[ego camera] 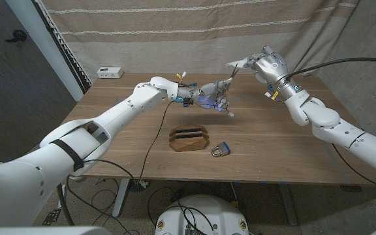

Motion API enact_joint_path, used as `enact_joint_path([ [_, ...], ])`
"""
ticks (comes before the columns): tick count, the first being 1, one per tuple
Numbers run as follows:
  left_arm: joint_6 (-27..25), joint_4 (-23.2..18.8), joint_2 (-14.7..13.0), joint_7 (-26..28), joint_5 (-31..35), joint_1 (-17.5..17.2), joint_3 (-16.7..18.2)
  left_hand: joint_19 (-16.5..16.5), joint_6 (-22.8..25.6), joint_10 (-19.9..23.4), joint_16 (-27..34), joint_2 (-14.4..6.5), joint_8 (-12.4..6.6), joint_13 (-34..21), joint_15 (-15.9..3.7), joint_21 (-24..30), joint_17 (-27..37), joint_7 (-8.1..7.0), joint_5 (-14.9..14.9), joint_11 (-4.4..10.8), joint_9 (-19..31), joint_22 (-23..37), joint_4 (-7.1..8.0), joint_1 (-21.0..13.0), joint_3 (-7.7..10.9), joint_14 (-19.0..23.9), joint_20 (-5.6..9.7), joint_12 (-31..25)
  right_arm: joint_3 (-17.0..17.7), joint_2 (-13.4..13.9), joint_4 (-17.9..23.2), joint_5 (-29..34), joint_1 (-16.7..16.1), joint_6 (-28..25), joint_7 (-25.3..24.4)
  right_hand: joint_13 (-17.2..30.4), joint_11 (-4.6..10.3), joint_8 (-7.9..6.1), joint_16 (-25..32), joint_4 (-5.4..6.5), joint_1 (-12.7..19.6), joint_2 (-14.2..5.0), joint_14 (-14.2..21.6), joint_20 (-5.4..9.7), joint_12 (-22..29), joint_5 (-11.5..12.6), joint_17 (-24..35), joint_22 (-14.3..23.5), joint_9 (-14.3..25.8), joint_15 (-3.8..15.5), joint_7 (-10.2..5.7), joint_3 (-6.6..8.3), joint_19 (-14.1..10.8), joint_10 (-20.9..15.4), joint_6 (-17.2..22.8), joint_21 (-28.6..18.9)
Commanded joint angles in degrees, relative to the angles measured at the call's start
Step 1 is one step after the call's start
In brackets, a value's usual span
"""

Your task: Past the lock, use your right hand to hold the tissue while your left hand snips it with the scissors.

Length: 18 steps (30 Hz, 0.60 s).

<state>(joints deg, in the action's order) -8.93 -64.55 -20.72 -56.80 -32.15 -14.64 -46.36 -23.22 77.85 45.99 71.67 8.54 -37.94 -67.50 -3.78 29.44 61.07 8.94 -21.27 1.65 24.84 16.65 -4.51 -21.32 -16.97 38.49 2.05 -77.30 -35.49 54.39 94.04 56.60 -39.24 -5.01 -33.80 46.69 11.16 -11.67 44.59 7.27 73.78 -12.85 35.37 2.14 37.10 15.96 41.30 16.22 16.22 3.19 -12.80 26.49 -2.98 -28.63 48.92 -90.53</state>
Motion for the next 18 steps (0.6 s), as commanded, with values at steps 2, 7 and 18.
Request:
enact_joint_path([
  [2, 0.4, 0.3, 0.1, -0.3, 0.1, 0.0, 0.1, -0.4, 1.2, 4.4, 0.1, 0.2, -0.27, -4.1, -4.28, -0.1, 0.0, 1.53, -0.2, 3.73, 0.1, 0.0, -1.65, 0.1, -2.57, 0.7, 0.00, -13.6, -0.2, 0.1, 0.3, 0.3, -0.1, 0.3, 0.2, 0.2, -0.01, -0.46, 1.2, -0.19, 0.8, 0.03, -0.5, 9.35, 0.5, -0.3, 0.4, 1.4, 0.3, 9.76, 0.34, 0.11, -0.5, 0.4, 0.2, -0.3],
  [7, 0.6, 0.7, 0.3, -0.6, 0.0, 0.0, 0.1, -0.4, 1.3, 4.4, 0.2, 0.0, -0.23, -4.0, -4.19, -0.1, 0.2, 1.52, -0.3, 3.72, -0.1, 0.1, -1.64, -0.1, -2.46, 0.6, -0.02, -13.6, 0.2, 0.6, 1.4, 0.4, -0.7, 0.3, 0.4, 0.0, -0.06, -0.57, 2.0, -0.06, 1.1, 0.04, -1.0, 9.33, 0.7, -0.4, 0.5, 2.4, 0.3, 9.75, 0.32, 0.04, -0.4, 0.4, 0.6, -0.3],
  [18, 0.9, 1.5, 0.4, -1.4, 0.0, 0.2, 0.2, -0.4, 1.2, 4.4, 0.0, -0.2, -0.29, -4.0, -4.23, -0.2, -0.1, 1.64, -0.5, 3.73, 0.0, 0.1, -1.54, -0.2, -2.42, 0.6, -0.05, -13.6, 1.1, 1.4, 3.5, 0.8, -2.0, -0.6, 1.6, -0.3, -0.15, -0.76, 3.1, 0.24, 1.5, 0.02, -1.6, 9.31, 1.2, -0.4, 0.3, 4.1, 0.8, 9.76, 0.35, -0.02, -0.1, 0.6, 0.7, -0.2],
])
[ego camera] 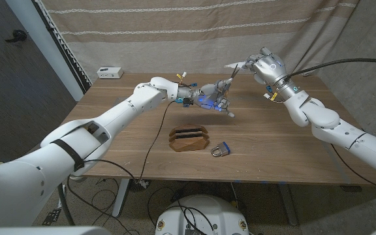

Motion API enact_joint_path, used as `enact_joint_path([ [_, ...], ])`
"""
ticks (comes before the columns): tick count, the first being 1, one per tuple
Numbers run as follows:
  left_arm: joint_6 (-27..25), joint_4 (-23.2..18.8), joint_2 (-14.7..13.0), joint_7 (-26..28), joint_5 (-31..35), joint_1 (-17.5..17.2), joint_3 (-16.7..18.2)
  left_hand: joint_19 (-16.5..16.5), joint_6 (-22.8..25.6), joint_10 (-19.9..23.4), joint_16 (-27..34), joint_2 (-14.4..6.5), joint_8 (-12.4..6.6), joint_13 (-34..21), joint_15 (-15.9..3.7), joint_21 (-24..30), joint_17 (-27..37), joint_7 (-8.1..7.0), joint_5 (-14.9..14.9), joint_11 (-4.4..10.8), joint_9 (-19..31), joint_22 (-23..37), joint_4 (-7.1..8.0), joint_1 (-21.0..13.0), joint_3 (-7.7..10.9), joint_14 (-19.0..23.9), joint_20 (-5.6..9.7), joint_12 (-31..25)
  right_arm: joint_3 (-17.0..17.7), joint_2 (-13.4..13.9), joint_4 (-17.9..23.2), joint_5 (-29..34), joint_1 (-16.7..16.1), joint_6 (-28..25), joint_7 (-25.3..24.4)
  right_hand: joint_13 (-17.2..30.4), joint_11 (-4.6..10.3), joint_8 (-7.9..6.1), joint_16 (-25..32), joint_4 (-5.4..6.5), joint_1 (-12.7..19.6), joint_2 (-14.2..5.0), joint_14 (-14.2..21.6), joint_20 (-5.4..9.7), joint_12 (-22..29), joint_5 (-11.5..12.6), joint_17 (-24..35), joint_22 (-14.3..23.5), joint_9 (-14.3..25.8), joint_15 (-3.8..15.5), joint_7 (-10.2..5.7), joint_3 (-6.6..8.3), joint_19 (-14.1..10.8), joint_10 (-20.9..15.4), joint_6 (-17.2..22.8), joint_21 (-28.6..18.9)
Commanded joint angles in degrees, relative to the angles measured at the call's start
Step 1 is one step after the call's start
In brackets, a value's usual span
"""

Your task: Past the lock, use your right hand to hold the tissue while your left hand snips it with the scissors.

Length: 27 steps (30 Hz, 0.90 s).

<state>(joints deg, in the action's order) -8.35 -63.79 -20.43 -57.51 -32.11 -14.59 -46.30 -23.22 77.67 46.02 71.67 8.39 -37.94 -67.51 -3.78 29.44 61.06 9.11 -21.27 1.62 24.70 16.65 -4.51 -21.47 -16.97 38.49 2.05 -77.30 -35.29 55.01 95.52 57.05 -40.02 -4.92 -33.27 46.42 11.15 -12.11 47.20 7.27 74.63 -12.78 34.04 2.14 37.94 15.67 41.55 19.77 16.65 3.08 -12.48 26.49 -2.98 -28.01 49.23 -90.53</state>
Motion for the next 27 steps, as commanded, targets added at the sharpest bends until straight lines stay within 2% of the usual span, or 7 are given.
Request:
enact_joint_path([
  [1, 0.3, 0.7, 0.1, -0.7, 0.0, 0.1, 0.1, -0.4, 1.3, 4.4, 0.1, 0.0, -0.42, -4.0, -4.19, -0.2, 0.1, 1.43, -0.5, 3.76, 0.4, 0.1, -1.52, 0.0, -2.43, 0.6, -0.03, -13.6, 1.0, 0.8, 2.1, 0.4, -1.3, -0.9, 1.3, 0.1, -0.16, -0.30, 0.6, 0.28, 0.6, -0.04, -0.3, 9.30, 0.5, -0.2, 0.0, 0.7, 0.3, 9.86, 0.02, -0.03, 0.0, -0.1, 0.4, -0.2],
  [15, 0.1, 0.0, -0.1, -0.5, -0.3, -0.6, 0.2, -0.3, 1.4, 4.4, 0.3, 0.0, -0.32, -4.0, -4.10, -0.3, 0.7, 1.34, -0.6, 3.68, 0.1, 0.2, -1.43, -0.1, -2.45, 0.3, -0.07, -13.6, 1.6, 0.7, 2.4, 0.3, -1.8, -1.2, 1.3, -0.4, -0.27, -0.28, 1.3, 0.45, 0.6, 0.00, -0.5, 9.26, 0.8, -0.2, -0.2, 1.6, 0.4, 9.89, -0.01, -0.14, 0.3, -0.1, 0.6, -0.1],
  [27, 0.5, 1.2, 0.6, -1.0, -0.2, -0.2, 0.0, -0.3, 1.4, 4.4, 0.0, 0.0, -0.40, -4.0, -4.18, -0.3, 0.0, 1.41, -0.6, 3.77, 0.1, 0.3, -1.37, -0.2, -2.46, 0.6, -0.04, -13.6, 2.2, 1.1, 3.1, 0.3, -2.5, -1.1, 0.9, -0.4, -0.09, -0.27, 1.8, 0.60, 0.5, 0.01, -0.8, 9.23, 1.6, -0.1, -0.8, 2.5, 0.5, 9.92, 0.00, -0.16, 0.5, 0.1, 0.7, -0.1],
])
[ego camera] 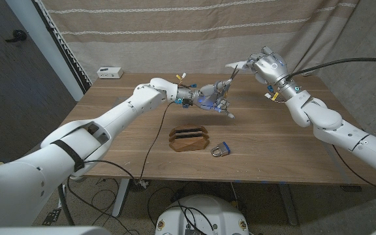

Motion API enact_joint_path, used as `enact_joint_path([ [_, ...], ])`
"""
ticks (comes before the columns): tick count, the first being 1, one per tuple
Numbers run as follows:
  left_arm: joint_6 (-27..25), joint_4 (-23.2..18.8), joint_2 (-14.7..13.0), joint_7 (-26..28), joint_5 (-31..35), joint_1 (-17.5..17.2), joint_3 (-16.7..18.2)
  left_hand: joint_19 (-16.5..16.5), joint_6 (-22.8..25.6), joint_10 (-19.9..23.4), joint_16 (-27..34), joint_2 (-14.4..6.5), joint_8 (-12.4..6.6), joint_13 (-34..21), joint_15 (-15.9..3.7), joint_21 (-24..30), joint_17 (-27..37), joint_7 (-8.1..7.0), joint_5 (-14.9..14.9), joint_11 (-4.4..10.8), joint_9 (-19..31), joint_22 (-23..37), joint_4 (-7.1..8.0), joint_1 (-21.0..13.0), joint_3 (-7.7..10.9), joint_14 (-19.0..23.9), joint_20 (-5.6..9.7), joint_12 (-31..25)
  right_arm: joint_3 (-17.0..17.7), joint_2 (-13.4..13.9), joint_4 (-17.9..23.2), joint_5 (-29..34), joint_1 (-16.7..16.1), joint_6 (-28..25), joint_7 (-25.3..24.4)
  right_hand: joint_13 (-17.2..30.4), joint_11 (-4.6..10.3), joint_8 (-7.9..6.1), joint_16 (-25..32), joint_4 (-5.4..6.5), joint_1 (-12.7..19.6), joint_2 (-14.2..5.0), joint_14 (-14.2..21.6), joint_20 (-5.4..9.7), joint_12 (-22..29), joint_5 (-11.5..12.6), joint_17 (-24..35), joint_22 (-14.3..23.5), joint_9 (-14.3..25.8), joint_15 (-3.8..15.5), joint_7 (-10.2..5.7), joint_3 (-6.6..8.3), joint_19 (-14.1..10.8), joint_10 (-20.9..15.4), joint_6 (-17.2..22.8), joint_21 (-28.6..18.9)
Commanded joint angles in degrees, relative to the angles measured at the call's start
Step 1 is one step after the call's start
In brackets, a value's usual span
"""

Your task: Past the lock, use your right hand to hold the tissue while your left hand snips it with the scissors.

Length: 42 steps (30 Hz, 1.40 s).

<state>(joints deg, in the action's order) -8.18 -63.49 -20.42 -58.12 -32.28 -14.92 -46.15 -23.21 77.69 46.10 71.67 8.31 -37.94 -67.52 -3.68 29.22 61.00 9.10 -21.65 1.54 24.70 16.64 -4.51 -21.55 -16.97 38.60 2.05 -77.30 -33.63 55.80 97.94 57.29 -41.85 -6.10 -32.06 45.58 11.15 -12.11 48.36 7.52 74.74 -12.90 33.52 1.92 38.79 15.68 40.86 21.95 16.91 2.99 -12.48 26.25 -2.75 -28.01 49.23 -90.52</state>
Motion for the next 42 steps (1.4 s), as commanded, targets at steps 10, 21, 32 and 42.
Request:
enact_joint_path([
  [10, 0.4, 1.1, 1.0, -0.5, 0.0, 0.1, -0.2, -0.3, 1.3, 4.4, 0.1, 0.1, -0.45, -4.0, -4.20, -0.2, 0.1, 1.29, -0.3, 3.85, 0.2, 0.2, -1.31, -0.1, -2.48, 0.6, -0.09, -13.6, 1.1, 0.8, 1.4, -0.2, -1.5, 0.0, -0.4, -0.2, -0.17, -0.19, 0.9, 0.45, 0.2, 0.15, -0.4, 9.43, 1.0, -0.1, -0.4, 0.8, 0.1, 10.01, -0.02, 0.02, 0.5, 0.1, 0.7, 0.0],
  [21, 0.0, 0.3, 0.9, -0.2, -0.1, -0.3, -0.2, -0.3, 1.4, 4.4, 0.3, 0.1, -0.48, -4.0, -4.32, -0.2, 0.5, 1.43, -0.3, 3.88, 0.1, 0.3, -1.24, 0.0, -2.48, 0.5, 0.01, -13.6, 1.6, 1.1, 1.9, -0.4, -2.3, 0.0, -0.6, -0.5, 0.11, -0.18, 1.3, 0.51, 0.0, 0.16, -0.5, 9.41, 1.5, 0.0, -0.9, 1.3, 0.1, 10.03, -0.03, -0.02, 0.6, 0.2, 0.7, 0.0],
  [32, -0.1, 0.0, 0.9, 0.1, -0.1, -0.4, -0.3, -0.2, 1.5, 4.4, 0.0, 0.1, -0.54, -4.0, -4.29, -0.3, 0.1, 1.14, -0.3, 3.93, 0.0, 0.3, -1.14, 0.0, -2.48, 0.6, -0.04, -13.6, 1.9, 1.1, 1.9, -0.5, -2.7, 0.3, -0.8, -0.9, -0.08, -0.14, 1.7, 0.69, -0.4, 0.46, -0.6, 9.44, 2.0, 0.2, -1.3, -0.2, 0.1, 10.04, -0.05, 0.52, 0.5, 0.3, 0.7, 1.7],
  [42, 0.6, 1.4, 1.3, 0.0, -0.2, -0.2, -0.1, -0.3, 1.3, 4.4, 0.1, 0.1, -0.59, -4.0, -4.27, -0.3, 0.3, 1.31, -0.4, 3.91, 0.1, 0.3, -1.09, 0.0, -2.47, 0.6, 0.00, -13.6, 2.3, 1.3, 2.6, -0.5, -3.4, -0.6, -0.5, -0.9, -0.22, -0.19, 1.8, 0.58, -0.5, 0.40, -0.7, 9.42, 2.3, 0.1, -1.5, -0.4, 0.1, 10.03, -0.04, 0.33, 0.6, 0.4, 0.7, 1.4],
])
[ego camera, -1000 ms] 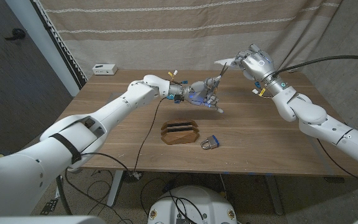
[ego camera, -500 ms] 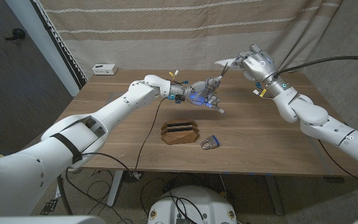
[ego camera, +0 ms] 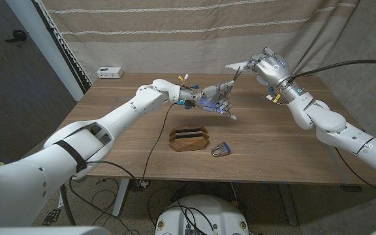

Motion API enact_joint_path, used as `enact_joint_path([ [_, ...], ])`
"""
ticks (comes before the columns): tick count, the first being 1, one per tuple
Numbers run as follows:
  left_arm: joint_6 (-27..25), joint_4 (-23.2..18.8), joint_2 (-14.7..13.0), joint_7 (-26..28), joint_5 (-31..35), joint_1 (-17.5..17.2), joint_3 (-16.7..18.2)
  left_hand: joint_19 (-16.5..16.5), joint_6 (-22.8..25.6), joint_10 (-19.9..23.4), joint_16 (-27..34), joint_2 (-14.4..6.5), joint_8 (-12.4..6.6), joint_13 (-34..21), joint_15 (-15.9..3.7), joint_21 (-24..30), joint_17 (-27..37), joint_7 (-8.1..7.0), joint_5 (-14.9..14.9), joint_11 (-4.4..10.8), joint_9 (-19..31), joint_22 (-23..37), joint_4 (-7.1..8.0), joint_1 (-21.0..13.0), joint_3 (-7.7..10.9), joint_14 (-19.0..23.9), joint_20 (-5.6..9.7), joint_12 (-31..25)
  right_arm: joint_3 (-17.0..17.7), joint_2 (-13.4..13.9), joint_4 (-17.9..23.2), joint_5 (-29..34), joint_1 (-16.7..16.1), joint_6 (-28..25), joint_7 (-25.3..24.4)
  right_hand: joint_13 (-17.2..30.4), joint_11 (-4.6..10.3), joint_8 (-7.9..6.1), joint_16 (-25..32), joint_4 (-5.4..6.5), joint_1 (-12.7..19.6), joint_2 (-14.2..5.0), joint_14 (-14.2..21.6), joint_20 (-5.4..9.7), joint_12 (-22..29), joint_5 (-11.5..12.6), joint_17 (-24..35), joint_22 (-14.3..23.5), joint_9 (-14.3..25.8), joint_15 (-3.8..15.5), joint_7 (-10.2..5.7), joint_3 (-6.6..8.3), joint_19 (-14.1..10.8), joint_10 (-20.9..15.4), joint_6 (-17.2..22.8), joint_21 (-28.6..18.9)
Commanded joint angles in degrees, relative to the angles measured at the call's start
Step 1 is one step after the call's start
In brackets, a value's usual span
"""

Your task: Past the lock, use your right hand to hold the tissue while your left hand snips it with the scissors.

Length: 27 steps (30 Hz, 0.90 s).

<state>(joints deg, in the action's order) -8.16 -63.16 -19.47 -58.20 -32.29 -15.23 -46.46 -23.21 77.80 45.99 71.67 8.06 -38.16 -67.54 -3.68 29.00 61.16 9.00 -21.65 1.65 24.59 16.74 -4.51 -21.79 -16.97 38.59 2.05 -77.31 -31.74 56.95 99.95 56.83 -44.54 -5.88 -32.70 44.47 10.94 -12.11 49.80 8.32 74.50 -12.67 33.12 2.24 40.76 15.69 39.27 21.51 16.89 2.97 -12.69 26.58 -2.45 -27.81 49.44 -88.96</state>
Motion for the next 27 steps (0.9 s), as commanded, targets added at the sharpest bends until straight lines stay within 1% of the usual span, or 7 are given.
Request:
enact_joint_path([
  [1, 0.7, 1.2, 0.4, 0.2, -0.2, 0.1, 0.3, -0.3, 1.3, 4.5, 0.2, 0.3, -0.32, -4.0, -4.28, -0.1, 0.2, 1.48, -0.4, 3.78, 0.1, 0.2, -1.09, 0.3, -2.47, 0.6, 0.00, -13.6, 0.5, 0.1, 0.7, -0.1, -0.9, -1.0, 0.2, 0.2, 0.07, -0.21, 0.3, -0.22, -0.3, 0.17, -0.3, 9.09, 0.3, 0.1, 0.1, 0.0, 0.2, 10.04, 0.17, -0.03, 0.3, 0.2, 0.5, -0.2],
  [6, 1.1, 2.3, 0.9, -0.5, -0.2, 0.4, 0.3, -0.3, 1.3, 4.5, 0.1, 0.3, -0.38, -4.0, -4.29, -0.1, 0.2, 1.39, -0.4, 3.81, 0.1, 0.3, -1.06, 0.3, -2.48, 0.6, -0.01, -13.6, 0.7, 0.0, 1.0, 0.1, -1.4, -1.8, 0.1, 0.2, 0.13, -0.19, 0.4, -0.29, -0.3, 0.14, -0.4, 9.10, 0.4, 0.1, 0.0, -0.2, 0.2, 10.05, 0.17, -0.09, 0.5, 0.3, 0.5, -0.3],
  [13, 1.6, 3.3, 1.5, -1.2, -0.1, 0.6, 0.1, -0.2, 1.3, 4.5, 0.3, 0.3, -0.38, -4.0, -4.29, -0.1, 0.4, 1.35, -0.4, 3.76, 0.1, 0.4, -1.01, 0.3, -2.50, 0.6, 0.08, -13.6, 0.7, 0.1, 1.4, -0.1, -1.5, -1.4, 0.1, 0.0, 0.14, -0.23, 0.6, -0.34, -0.4, 0.11, -0.5, 9.11, 0.5, 0.1, -0.1, -0.3, 0.2, 10.04, 0.15, -0.15, 0.6, 0.3, 0.6, -0.5],
  [22, 1.8, 3.9, 1.9, -2.1, 0.1, 0.8, -0.1, -0.1, 1.3, 4.5, 0.3, 0.3, -0.33, -4.0, -4.28, -0.1, 0.5, 1.44, -0.4, 3.73, 0.0, 0.4, -0.99, 0.3, -2.50, 0.6, 0.09, -13.6, 0.4, 0.1, 1.3, 0.4, -1.1, -0.8, 0.1, 0.1, 0.15, -0.23, 0.8, -0.40, -0.5, 0.10, -0.7, 9.13, 0.8, 0.1, -0.3, -0.7, 0.1, 10.04, 0.16, -0.21, 0.8, 0.4, 0.7, -0.7],
  [27, 1.6, 3.5, 1.7, -1.7, 0.1, 0.7, 0.1, -0.2, 1.2, 4.5, 0.1, 0.3, -0.43, -4.0, -4.31, -0.1, 0.1, 1.31, -0.4, 3.73, 0.2, 0.5, -0.98, 0.3, -2.49, 0.7, 0.10, -13.6, 0.5, 0.1, 1.3, 0.4, -0.9, -0.5, -0.1, 0.0, 0.14, -0.20, 0.9, -0.46, -0.5, 0.08, -0.8, 9.15, 0.8, 0.1, -0.3, -0.8, 0.1, 10.03, 0.16, -0.20, 0.8, 0.5, 0.6, -0.7],
])
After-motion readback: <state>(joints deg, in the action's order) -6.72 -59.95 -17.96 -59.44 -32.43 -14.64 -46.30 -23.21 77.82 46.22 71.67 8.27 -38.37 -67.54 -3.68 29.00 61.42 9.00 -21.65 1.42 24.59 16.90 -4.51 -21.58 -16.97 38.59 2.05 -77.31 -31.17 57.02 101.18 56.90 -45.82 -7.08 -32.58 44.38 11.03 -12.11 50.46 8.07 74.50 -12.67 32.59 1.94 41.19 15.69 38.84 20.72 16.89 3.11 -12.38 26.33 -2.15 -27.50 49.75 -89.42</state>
